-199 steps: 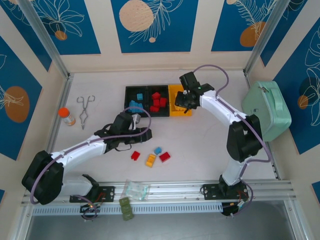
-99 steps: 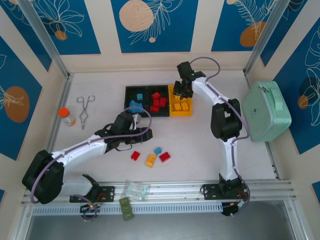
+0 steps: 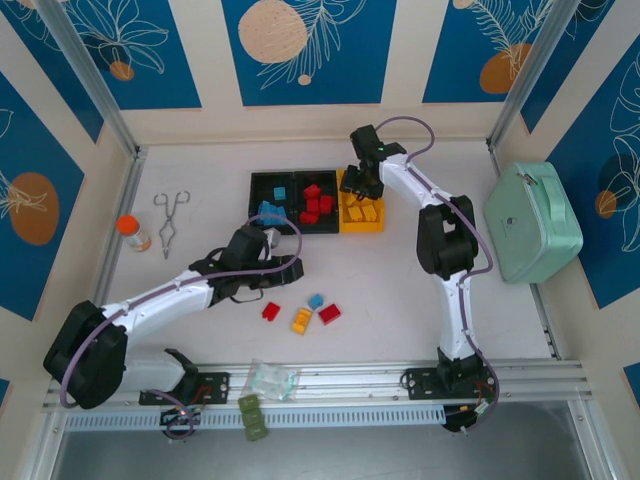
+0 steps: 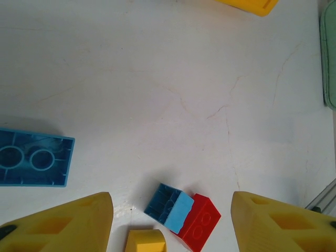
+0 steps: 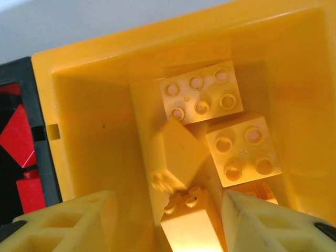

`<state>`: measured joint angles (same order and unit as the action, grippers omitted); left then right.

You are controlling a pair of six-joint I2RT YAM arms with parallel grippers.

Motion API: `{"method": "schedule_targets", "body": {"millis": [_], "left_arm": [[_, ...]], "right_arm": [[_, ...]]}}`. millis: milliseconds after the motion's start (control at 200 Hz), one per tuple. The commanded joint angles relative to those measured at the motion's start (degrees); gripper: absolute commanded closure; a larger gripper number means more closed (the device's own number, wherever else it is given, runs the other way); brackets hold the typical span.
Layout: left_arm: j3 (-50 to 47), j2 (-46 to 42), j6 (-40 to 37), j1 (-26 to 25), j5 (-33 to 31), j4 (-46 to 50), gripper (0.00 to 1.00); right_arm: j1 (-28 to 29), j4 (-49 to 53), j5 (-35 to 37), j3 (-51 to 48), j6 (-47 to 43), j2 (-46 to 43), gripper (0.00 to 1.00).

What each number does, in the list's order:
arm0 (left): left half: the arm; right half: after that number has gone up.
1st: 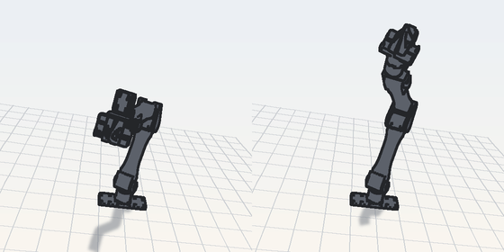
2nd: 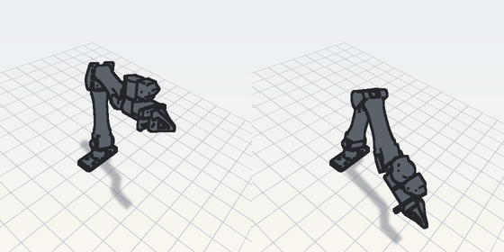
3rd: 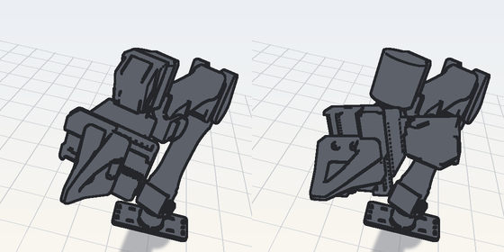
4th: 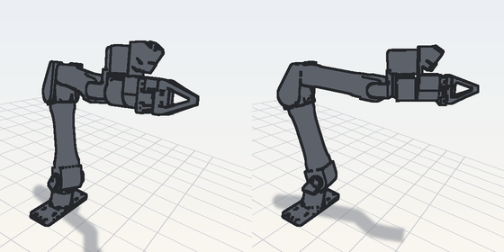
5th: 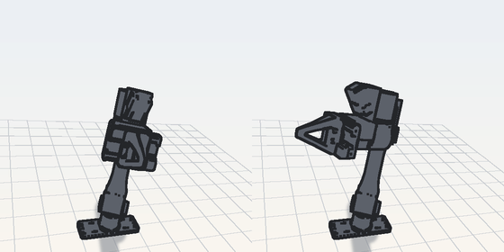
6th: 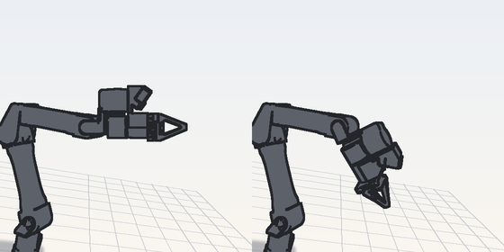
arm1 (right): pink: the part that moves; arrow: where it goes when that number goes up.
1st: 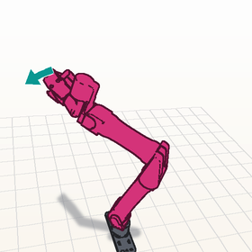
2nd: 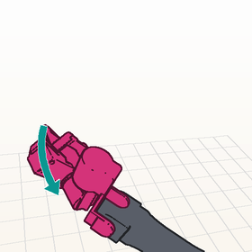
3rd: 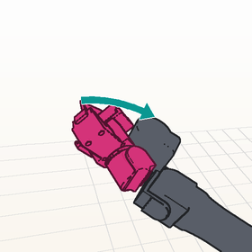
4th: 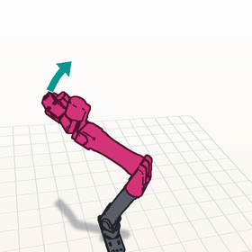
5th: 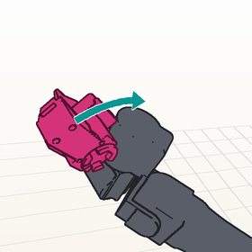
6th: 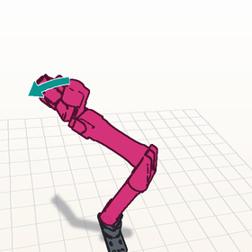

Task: Sort the legos into containers by color
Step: Place the lego in the container, then pick up the lego from the center of the table.

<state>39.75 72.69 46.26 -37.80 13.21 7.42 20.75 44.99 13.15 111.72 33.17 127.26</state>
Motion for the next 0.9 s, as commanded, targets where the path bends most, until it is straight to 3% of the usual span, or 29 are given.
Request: {"method": "schedule_targets", "body": {"millis": [0,535,895], "left_arm": [[-0.44,-2.11,-0.08,-0.52,-2.01,2.57,0.39],[4.19,-2.47,-3.52,-0.33,-14.53,20.19,0.31],[3.08,4.50,11.40,-0.56,-15.89,13.91,0.18]], "right_arm": [[0.53,0.38,0.22,-1.82,-0.38,-5.79,0.46],[5.14,-12.84,-2.41,-35.56,0.70,-36.93,0.44],[11.08,-13.12,-0.66,-51.26,5.33,-50.70,0.44]]}}
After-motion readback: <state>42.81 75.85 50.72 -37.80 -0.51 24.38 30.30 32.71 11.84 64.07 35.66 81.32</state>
